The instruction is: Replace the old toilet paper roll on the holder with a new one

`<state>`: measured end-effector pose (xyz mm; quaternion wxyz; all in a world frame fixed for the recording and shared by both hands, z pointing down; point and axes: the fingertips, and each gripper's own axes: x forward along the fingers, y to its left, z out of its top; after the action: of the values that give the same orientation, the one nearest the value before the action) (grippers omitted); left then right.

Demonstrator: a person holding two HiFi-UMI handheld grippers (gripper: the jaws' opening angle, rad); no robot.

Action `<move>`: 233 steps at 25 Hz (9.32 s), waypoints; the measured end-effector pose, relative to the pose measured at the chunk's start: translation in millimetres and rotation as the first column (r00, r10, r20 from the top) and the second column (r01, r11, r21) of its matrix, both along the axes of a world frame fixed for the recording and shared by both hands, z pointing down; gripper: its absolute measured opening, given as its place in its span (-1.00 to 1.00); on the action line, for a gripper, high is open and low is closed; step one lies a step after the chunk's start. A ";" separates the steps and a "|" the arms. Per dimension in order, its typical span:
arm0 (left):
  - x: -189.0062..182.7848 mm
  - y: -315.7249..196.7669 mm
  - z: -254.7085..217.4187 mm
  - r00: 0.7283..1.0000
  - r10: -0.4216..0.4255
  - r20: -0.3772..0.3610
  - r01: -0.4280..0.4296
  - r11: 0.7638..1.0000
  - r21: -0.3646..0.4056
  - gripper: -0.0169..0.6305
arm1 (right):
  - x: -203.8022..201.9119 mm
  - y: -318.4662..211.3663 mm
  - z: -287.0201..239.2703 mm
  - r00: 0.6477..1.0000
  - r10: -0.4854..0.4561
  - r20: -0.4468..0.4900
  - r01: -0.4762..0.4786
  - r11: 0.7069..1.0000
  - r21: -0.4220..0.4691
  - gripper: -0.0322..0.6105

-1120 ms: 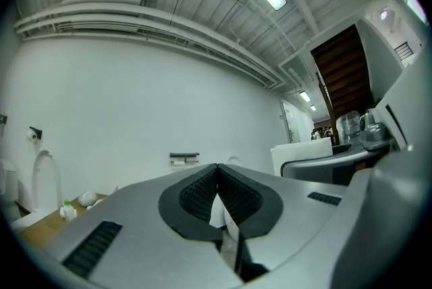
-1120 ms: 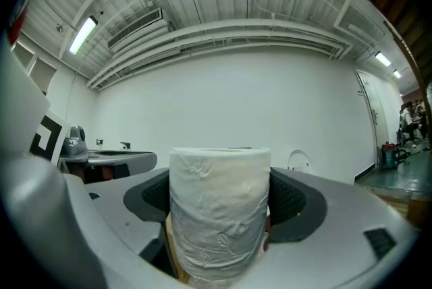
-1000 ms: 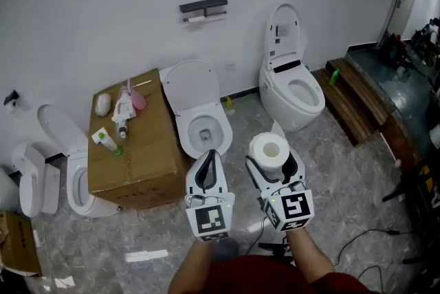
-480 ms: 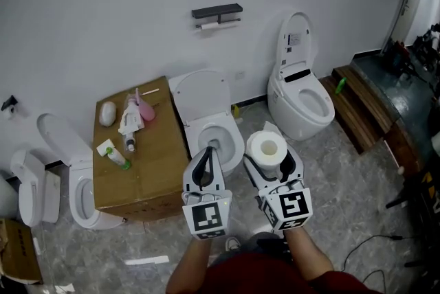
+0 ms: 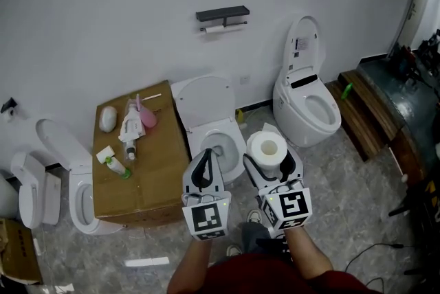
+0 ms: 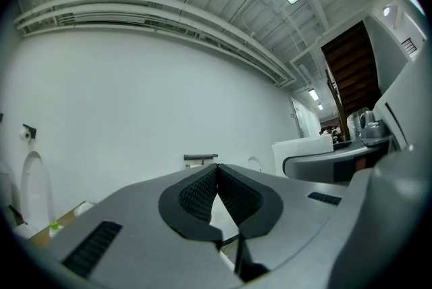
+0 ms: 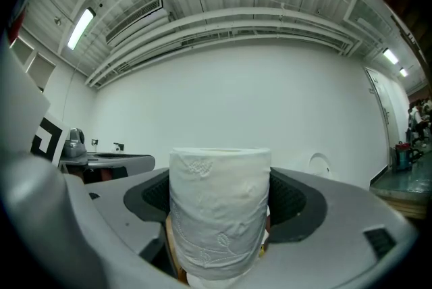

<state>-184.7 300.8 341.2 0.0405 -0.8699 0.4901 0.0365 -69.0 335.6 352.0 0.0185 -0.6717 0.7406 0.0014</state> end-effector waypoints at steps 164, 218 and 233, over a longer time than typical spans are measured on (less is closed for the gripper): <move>124.5 -789.5 108.4 0.198 -0.245 -0.949 -0.239 0.927 -0.289 -0.34 | 204.5 -705.8 83.4 0.989 -0.145 0.016 0.145 0.979 -0.145 0.28; 60.3 -660.0 44.5 0.890 -0.455 0.032 0.455 0.891 0.011 -0.35 | 73.8 -752.0 106.7 0.830 -0.297 0.472 0.418 0.892 -0.173 0.28; 30.6 -642.5 56.7 0.844 -0.531 0.074 0.534 0.846 -0.020 -0.35 | 51.5 -820.0 109.7 0.461 -0.110 0.880 0.430 0.896 -0.114 0.28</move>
<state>-154.2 -341.8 397.9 0.0479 -0.7013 0.7111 -0.0144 -17.5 -484.3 461.7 0.2722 -0.4483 0.7207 -0.4535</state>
